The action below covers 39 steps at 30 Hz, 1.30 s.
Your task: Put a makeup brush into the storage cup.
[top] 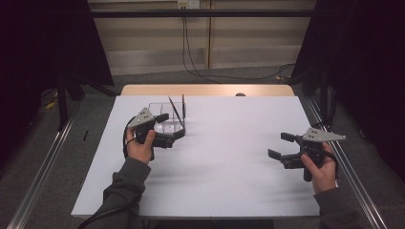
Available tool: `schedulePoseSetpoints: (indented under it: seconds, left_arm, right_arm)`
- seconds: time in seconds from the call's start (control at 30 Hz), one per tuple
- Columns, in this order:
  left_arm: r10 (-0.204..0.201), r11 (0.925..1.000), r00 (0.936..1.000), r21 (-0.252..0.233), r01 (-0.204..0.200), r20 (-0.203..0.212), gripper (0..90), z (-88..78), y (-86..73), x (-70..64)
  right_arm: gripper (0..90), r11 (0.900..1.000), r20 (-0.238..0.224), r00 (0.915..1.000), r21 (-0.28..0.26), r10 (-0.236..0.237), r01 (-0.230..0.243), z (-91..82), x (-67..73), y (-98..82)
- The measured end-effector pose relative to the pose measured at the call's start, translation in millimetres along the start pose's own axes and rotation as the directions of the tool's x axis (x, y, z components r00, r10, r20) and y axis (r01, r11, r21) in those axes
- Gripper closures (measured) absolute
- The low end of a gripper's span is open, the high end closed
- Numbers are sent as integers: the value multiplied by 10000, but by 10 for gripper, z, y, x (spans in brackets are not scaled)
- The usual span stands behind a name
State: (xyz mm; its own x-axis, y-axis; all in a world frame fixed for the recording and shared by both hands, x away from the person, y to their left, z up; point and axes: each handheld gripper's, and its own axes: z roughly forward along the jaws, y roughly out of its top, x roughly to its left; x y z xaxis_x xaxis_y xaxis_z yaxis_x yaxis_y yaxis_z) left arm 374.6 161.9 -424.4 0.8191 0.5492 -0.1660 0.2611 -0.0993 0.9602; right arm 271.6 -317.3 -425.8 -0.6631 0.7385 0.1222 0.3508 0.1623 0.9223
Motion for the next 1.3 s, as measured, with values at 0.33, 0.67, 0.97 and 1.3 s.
schedulePoseSetpoints:
  seconds: [0.33, 0.67, 0.97, 1.3]
  left_arm:
    - [-137, 9999, 9999, 99, 137, -28, 12, -65, -86, 25]
    - [-127, 9999, 9998, 70, 128, -121, 14, -161, -134, 55]
    - [-259, 9996, 9995, 63, 260, -188, 15, -222, -170, 47]
    - [-158, 9998, 9998, 149, 160, -135, 17, -275, -208, 52]
  right_arm:
    - [86, 10000, 15, 10000, 15, 62, -63, -11, -8, -6]
    - [86, 10000, 2, 10000, -1, 43, -43, -8, -8, -5]
    - [86, 10000, 19, 10000, 11, 23, -23, -8, -4, -4]
    - [86, 10000, 48, 10000, 2, -8, 8, -7, -4, -2]
